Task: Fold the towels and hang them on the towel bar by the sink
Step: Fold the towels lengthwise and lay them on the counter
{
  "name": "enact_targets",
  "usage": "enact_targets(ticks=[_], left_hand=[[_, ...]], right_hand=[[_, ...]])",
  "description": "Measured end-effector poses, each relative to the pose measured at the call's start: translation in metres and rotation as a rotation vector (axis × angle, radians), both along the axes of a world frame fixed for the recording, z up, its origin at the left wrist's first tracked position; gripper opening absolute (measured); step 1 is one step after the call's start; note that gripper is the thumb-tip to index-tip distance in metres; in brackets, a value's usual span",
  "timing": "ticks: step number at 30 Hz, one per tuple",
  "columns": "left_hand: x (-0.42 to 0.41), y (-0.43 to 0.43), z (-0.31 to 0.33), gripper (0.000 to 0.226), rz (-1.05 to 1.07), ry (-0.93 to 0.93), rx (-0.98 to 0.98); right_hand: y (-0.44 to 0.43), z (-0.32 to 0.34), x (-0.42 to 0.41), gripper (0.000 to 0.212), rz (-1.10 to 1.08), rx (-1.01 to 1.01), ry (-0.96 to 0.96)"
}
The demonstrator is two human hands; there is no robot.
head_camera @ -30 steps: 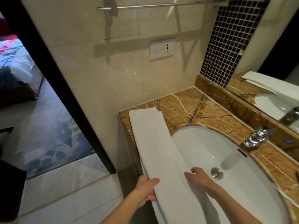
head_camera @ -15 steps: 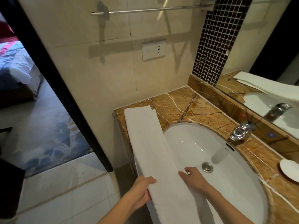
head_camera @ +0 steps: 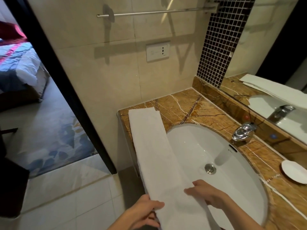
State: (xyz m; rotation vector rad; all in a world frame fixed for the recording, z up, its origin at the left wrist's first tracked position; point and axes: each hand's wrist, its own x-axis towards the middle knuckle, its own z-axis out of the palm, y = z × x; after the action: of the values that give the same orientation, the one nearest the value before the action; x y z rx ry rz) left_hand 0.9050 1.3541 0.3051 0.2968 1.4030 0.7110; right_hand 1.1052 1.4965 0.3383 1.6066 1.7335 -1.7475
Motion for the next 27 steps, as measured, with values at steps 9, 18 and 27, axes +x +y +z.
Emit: enact_targets(ticks=[9, 18, 27], left_hand=[[0.009, -0.014, 0.008, 0.033, 0.039, 0.085, -0.001], [0.004, -0.025, 0.015, 0.034, -0.113, 0.085, -0.024], [0.022, -0.053, 0.008, 0.035, -0.398, 0.645, 0.258]], right_hand=[[-0.008, 0.002, 0.013, 0.031, 0.044, -0.137, 0.037], [-0.009, 0.014, 0.018, 0.052, 0.239, -0.276, -0.087], [-0.011, 0.013, 0.027, 0.04, 0.426, -0.315, -0.205]])
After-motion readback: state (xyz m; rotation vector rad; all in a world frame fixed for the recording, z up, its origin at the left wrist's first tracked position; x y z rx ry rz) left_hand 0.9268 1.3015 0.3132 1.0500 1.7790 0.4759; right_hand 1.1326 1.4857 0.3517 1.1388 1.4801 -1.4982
